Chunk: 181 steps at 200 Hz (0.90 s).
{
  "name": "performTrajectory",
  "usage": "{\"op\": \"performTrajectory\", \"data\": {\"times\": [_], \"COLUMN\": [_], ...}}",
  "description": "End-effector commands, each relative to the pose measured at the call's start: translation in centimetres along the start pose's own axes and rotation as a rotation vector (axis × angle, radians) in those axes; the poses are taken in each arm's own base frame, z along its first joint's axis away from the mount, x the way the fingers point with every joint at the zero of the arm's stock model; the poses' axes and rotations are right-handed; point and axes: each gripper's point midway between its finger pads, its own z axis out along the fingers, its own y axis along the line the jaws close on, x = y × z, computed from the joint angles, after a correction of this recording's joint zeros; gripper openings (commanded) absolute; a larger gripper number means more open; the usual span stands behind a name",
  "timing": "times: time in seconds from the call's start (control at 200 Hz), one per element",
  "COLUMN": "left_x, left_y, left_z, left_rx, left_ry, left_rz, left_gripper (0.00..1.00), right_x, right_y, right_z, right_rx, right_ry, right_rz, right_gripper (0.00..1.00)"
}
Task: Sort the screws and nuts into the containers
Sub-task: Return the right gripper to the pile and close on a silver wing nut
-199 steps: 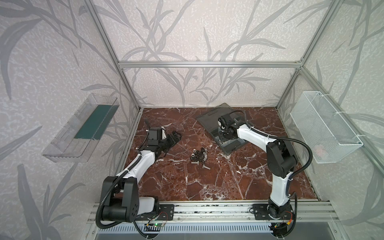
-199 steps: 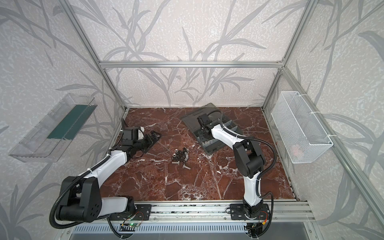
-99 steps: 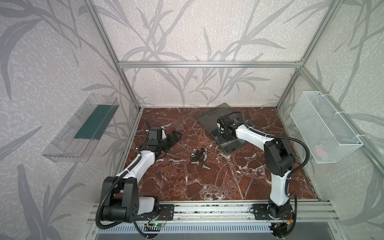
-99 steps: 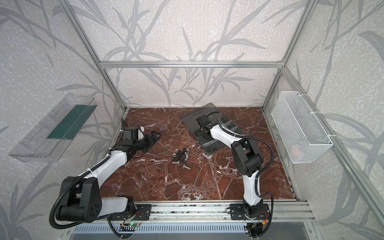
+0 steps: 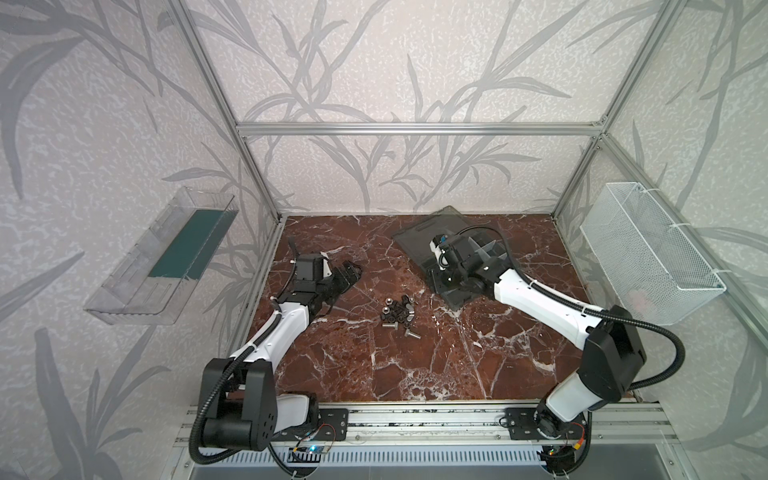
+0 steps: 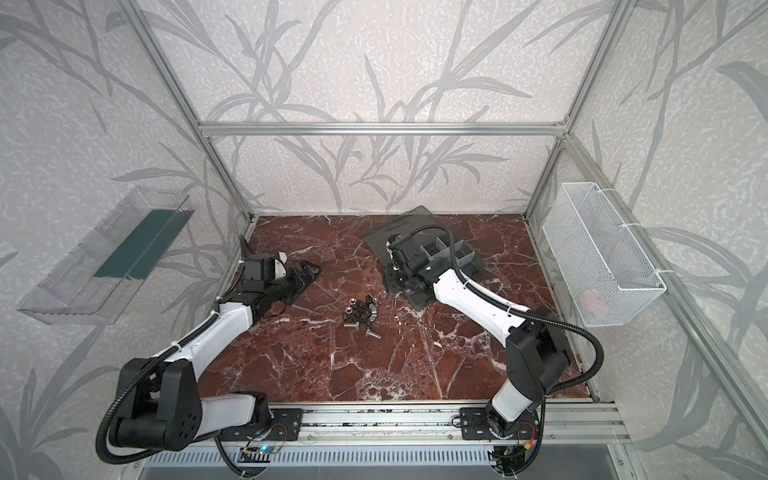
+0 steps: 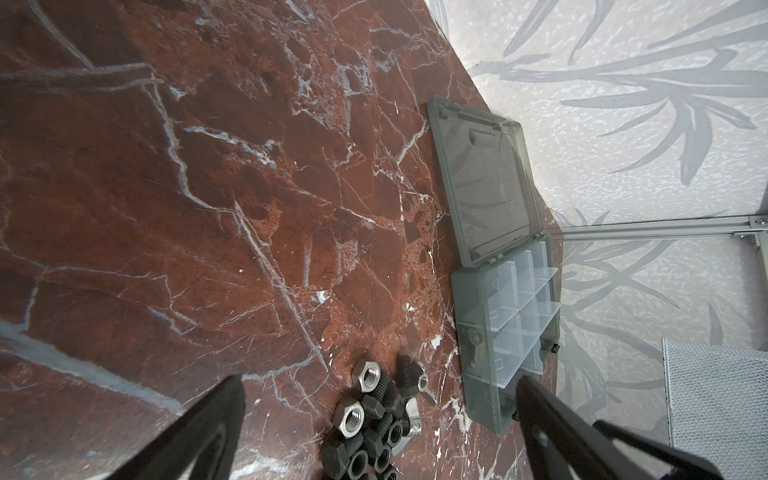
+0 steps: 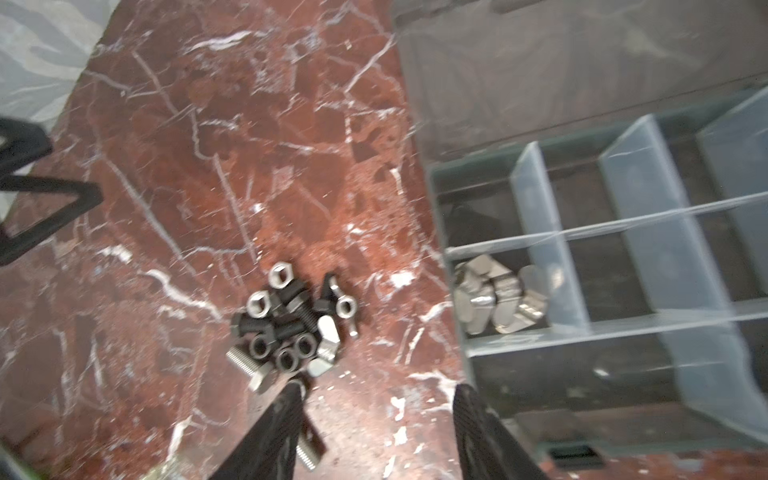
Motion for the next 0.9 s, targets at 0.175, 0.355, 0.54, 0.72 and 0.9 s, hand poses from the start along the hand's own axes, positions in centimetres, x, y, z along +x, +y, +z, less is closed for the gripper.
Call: {"op": "performTrajectory", "data": {"times": [0.175, 0.355, 0.54, 0.72, 0.9], "left_x": [0.4, 0.6, 0.7, 0.6, 0.6], "left_y": [0.1, 0.2, 0.2, 0.1, 0.2], "left_z": [-0.1, -0.1, 0.1, 0.1, 0.2], "left_rx": [-0.002, 0.0, 0.008, 0.008, 0.005], "left_ry": [0.01, 0.016, 0.022, 0.022, 0.023], "left_rz": [0.001, 0.003, -0.002, 0.002, 0.002], "left_gripper": [0.99, 0.99, 0.99, 1.0, 0.99], "right_x": [5.6, 6.8, 7.5, 7.9, 8.3], "right_y": [3.5, 3.0, 2.5, 2.1, 1.3], "right_z": [4.8, 7.0, 8.7, 9.6, 10.1], "right_rx": [0.052, 0.097, 0.142, 0.17, 0.211], "right_ry": [0.101, 0.154, 0.2, 0.211, 0.227], "right_rz": [0.061, 0.053, 0.021, 0.014, -0.001], "right_gripper": [0.59, 0.57, 0.56, 0.52, 0.49]}}
